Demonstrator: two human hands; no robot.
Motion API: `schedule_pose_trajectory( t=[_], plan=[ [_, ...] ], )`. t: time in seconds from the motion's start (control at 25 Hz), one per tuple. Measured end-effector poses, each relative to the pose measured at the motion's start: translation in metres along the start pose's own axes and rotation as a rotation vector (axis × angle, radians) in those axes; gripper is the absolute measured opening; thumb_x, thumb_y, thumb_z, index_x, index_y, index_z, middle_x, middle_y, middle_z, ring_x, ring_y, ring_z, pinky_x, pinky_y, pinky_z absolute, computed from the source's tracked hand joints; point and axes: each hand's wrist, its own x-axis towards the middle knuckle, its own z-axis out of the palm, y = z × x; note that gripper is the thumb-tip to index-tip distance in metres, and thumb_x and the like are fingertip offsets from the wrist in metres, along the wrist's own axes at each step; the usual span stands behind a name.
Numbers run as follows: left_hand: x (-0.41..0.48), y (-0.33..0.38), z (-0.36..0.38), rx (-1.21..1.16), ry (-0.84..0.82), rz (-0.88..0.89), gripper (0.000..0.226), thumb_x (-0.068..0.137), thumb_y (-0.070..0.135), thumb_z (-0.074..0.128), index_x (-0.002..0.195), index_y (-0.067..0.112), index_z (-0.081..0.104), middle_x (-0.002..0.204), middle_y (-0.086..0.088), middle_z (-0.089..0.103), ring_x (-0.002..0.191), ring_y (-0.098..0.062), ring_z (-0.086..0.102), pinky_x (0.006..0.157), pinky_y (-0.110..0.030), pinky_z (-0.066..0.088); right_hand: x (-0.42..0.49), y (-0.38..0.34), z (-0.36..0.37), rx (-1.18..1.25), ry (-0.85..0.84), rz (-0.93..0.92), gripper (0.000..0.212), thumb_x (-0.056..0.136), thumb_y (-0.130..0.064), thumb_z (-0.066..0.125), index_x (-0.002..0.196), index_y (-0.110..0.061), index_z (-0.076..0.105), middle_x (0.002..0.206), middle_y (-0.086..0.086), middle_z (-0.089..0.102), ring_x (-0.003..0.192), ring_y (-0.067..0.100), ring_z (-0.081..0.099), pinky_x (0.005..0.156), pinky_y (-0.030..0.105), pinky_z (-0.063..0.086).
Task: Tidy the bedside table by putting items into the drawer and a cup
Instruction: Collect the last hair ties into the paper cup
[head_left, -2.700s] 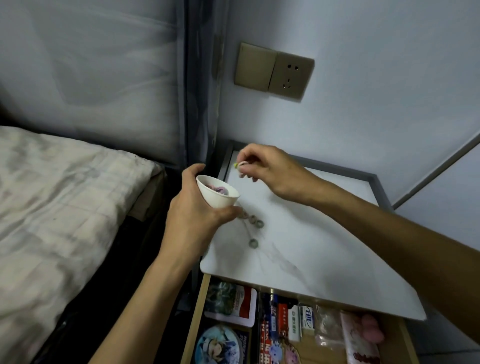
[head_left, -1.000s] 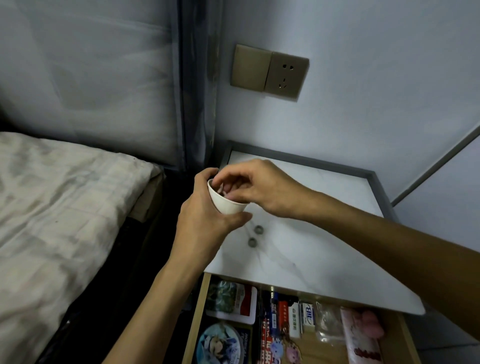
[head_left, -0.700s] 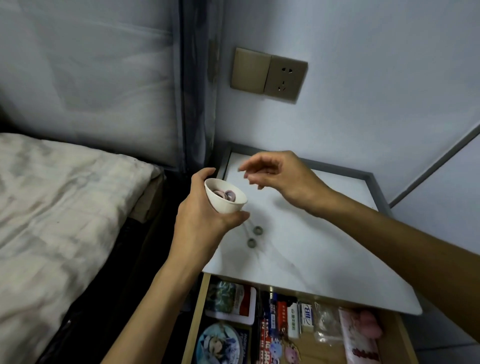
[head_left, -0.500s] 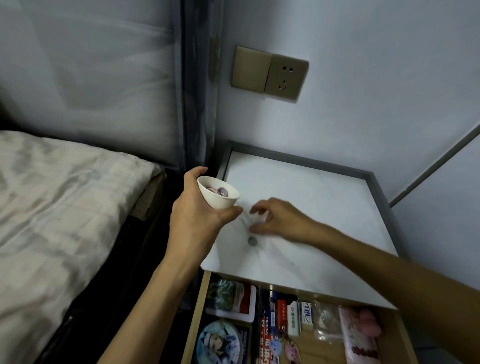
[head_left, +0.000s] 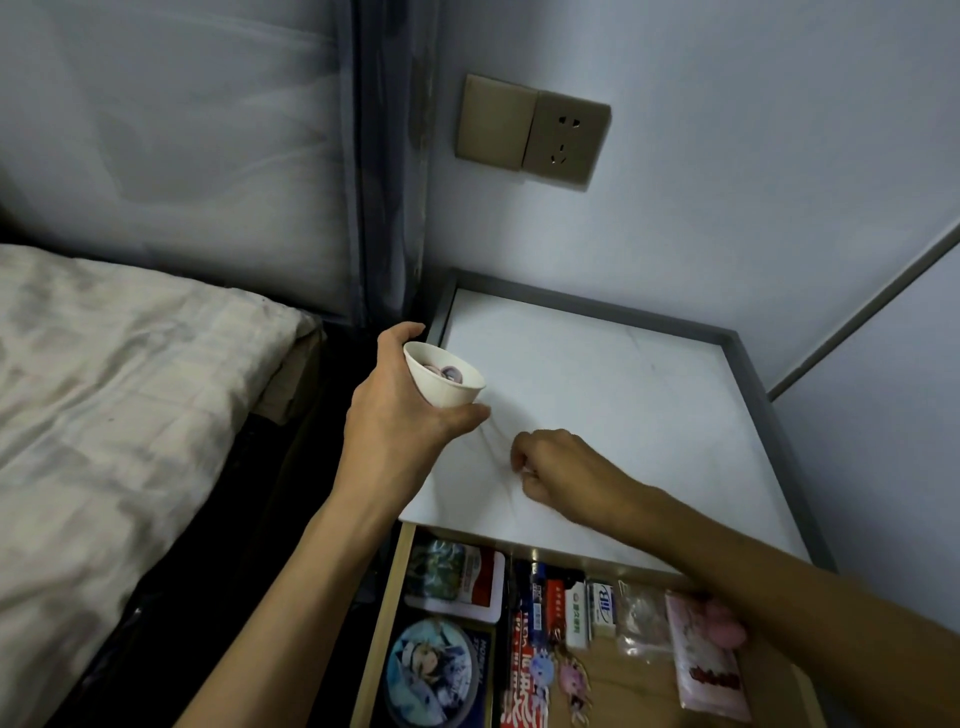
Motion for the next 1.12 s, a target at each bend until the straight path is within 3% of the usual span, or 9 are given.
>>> schedule_pose_trajectory(
  t=[0.08, 0.2, 0.32, 0.56, 0.68, 0.76, 0.88, 0.96, 1.12],
  plan=[
    [-0.002, 0.000, 0.002, 0.018, -0.017, 0.009, 0.090, 0.063, 0.031, 0.089, 0.137, 0.029, 0.039, 0.110, 0.007, 0.057, 0.092, -0.013, 0.059, 0.066, -0.014, 0.044, -0.004, 0.002, -0.015, 0.151, -0.010, 0.100, 0.015, 0.085, -0.010, 0.065, 0.100, -0.012, 0.066, 0.088, 0.000, 0.067, 0.078, 0.014, 0.065, 0.071, 0.024, 0.052],
    [-0.008, 0.001, 0.007, 0.030, -0.059, 0.015, 0.090, 0.060, 0.033, 0.090, 0.135, 0.030, 0.040, 0.108, 0.009, 0.058, 0.092, -0.012, 0.060, 0.074, -0.024, 0.051, -0.010, -0.006, -0.060, 0.551, 0.251, 0.230, 0.009, 0.083, -0.004, 0.069, 0.089, -0.011, 0.070, 0.077, 0.002, 0.069, 0.064, 0.012, 0.065, 0.062, 0.021, 0.051],
    [-0.017, 0.006, 0.014, 0.001, -0.128, 0.024, 0.083, 0.057, 0.030, 0.092, 0.126, 0.030, 0.046, 0.103, 0.011, 0.062, 0.087, -0.003, 0.061, 0.072, -0.023, 0.052, -0.018, -0.031, -0.112, 0.812, 0.443, 0.095, 0.008, 0.085, 0.000, 0.067, 0.093, -0.003, 0.068, 0.078, 0.009, 0.067, 0.067, 0.015, 0.063, 0.063, 0.025, 0.054],
    [-0.029, 0.014, 0.027, -0.178, -0.260, 0.050, 0.079, 0.053, 0.023, 0.093, 0.119, 0.026, 0.049, 0.102, 0.008, 0.066, 0.091, -0.010, 0.066, 0.080, -0.043, 0.057, -0.038, -0.064, -0.118, 0.416, 0.209, -0.177, 0.024, 0.081, -0.014, 0.076, 0.105, -0.017, 0.074, 0.094, -0.006, 0.072, 0.085, 0.007, 0.067, 0.078, 0.021, 0.054],
    [-0.031, 0.011, 0.034, -0.274, -0.276, 0.042, 0.079, 0.048, 0.026, 0.092, 0.115, 0.028, 0.051, 0.103, 0.006, 0.066, 0.094, -0.015, 0.067, 0.078, -0.042, 0.058, -0.051, -0.051, -0.125, 0.555, 0.356, -0.068, 0.018, 0.084, -0.014, 0.073, 0.102, -0.016, 0.075, 0.094, -0.007, 0.073, 0.088, 0.005, 0.068, 0.080, 0.019, 0.053],
    [-0.032, 0.010, 0.038, -0.303, -0.284, 0.061, 0.079, 0.047, 0.027, 0.093, 0.114, 0.030, 0.051, 0.104, 0.006, 0.065, 0.096, -0.015, 0.066, 0.076, -0.037, 0.058, -0.060, -0.040, -0.126, 0.497, 0.418, 0.056, 0.014, 0.086, -0.020, 0.072, 0.100, -0.021, 0.074, 0.087, -0.009, 0.071, 0.082, 0.001, 0.065, 0.074, 0.017, 0.050],
    [-0.037, 0.016, 0.043, -0.359, -0.341, 0.093, 0.077, 0.052, 0.017, 0.095, 0.115, 0.029, 0.051, 0.106, 0.006, 0.064, 0.098, -0.013, 0.064, 0.072, -0.029, 0.059, -0.078, -0.032, -0.116, 0.445, 0.305, 0.200, 0.015, 0.089, -0.033, 0.067, 0.101, -0.025, 0.071, 0.074, -0.006, 0.068, 0.065, 0.004, 0.062, 0.062, 0.019, 0.046],
    [-0.045, 0.021, 0.049, -0.350, -0.412, 0.093, 0.076, 0.056, 0.010, 0.093, 0.117, 0.029, 0.051, 0.107, 0.006, 0.064, 0.098, -0.012, 0.064, 0.071, -0.029, 0.059, -0.090, -0.032, -0.107, 0.509, 0.233, 0.241, 0.016, 0.093, -0.029, 0.061, 0.101, -0.021, 0.072, 0.068, -0.002, 0.068, 0.057, 0.006, 0.060, 0.057, 0.021, 0.045],
    [-0.066, 0.029, 0.056, -0.129, -0.720, 0.136, 0.085, 0.061, 0.029, 0.092, 0.131, 0.034, 0.043, 0.124, 0.009, 0.056, 0.113, -0.007, 0.057, 0.089, -0.027, 0.054, -0.128, -0.026, -0.082, 0.456, 0.253, 0.325, 0.016, 0.093, -0.021, 0.058, 0.098, -0.018, 0.073, 0.067, -0.003, 0.069, 0.054, 0.006, 0.062, 0.054, 0.021, 0.050]
  ],
)
